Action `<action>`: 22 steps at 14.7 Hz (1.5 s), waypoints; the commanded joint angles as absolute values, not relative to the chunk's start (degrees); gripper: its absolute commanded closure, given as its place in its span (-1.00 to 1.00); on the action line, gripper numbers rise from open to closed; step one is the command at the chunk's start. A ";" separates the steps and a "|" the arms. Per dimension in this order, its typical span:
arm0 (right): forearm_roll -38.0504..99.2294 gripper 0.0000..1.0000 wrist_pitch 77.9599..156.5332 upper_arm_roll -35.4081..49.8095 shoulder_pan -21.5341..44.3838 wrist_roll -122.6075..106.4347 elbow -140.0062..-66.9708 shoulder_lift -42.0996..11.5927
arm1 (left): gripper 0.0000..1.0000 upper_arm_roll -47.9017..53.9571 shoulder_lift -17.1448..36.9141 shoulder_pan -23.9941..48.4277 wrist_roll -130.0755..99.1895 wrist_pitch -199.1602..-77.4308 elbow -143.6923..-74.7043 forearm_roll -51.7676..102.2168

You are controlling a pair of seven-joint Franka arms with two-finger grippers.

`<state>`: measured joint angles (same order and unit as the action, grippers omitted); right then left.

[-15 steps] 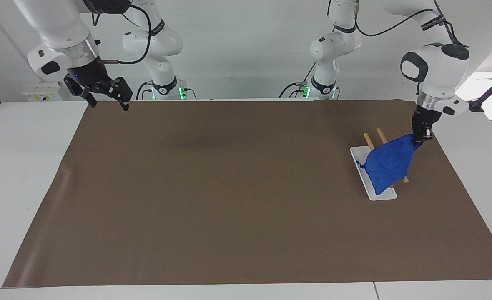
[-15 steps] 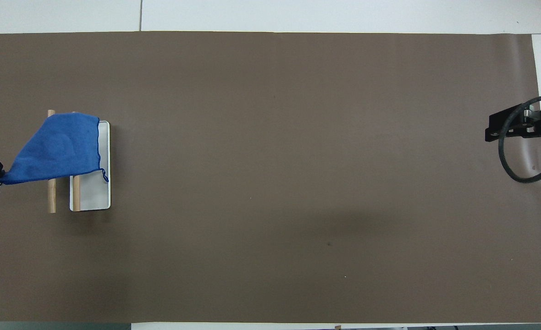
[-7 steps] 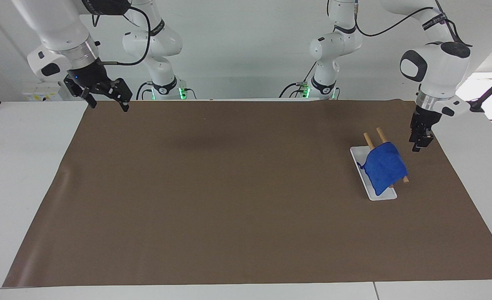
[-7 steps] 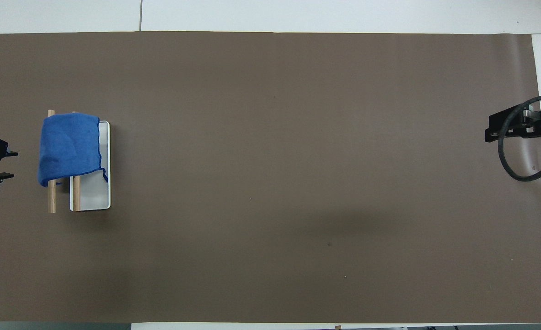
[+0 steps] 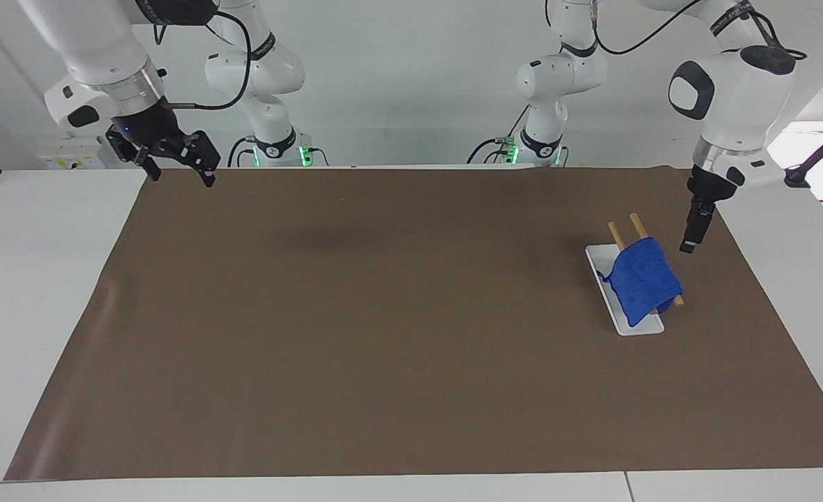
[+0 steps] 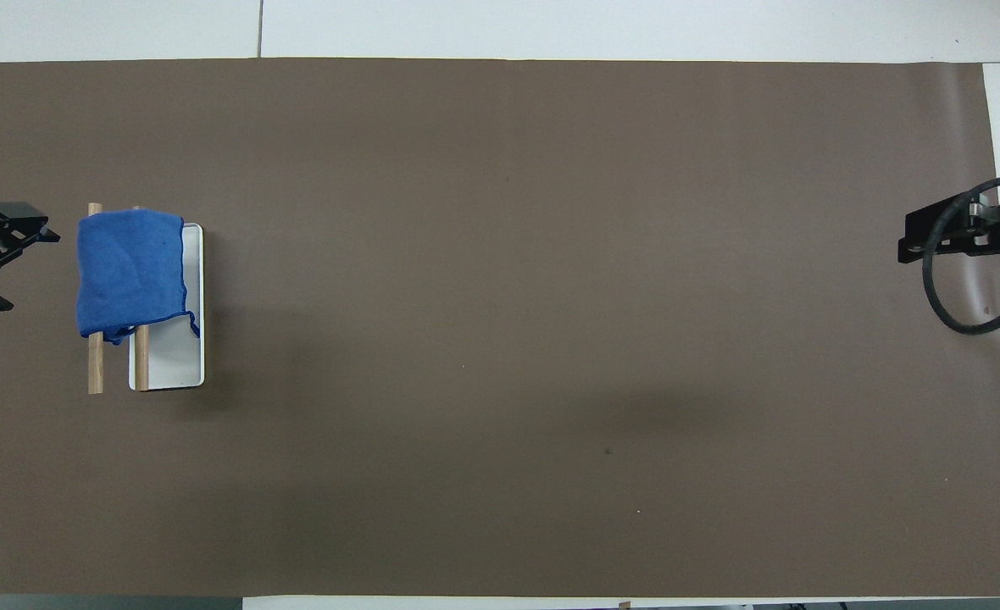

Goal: Right arm passes towel to left arm to hang

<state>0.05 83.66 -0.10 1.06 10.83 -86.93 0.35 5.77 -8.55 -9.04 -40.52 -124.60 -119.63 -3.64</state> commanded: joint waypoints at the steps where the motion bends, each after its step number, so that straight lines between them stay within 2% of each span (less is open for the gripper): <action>1: -0.53 -1.00 82.97 0.18 0.44 9.49 -86.84 0.35 | -1.00 5.27 -7.91 -4.50 -30.18 -120.95 -116.64 -3.69; 5: -0.53 -1.00 82.97 0.26 0.44 9.58 -86.84 0.35 | -1.00 5.36 -6.95 -0.27 -21.02 -111.74 -110.06 -3.43; 13: -0.53 -1.00 82.97 0.18 0.44 9.49 -86.84 0.35 | -1.00 4.48 -1.50 -1.58 -6.79 -92.66 -92.83 2.11; 16: -0.53 -1.00 82.97 0.18 0.35 9.58 -86.84 0.35 | -1.00 4.48 -2.28 -2.99 0.41 -86.85 -92.80 2.28; 22: -0.53 -1.00 82.97 0.26 0.35 9.58 -86.84 0.35 | -1.00 4.57 -3.16 -2.99 2.72 -86.22 -94.22 2.20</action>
<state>0.05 83.64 -0.16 1.05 10.83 -86.93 0.33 4.52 -2.82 -2.72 1.53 -87.35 -94.11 1.51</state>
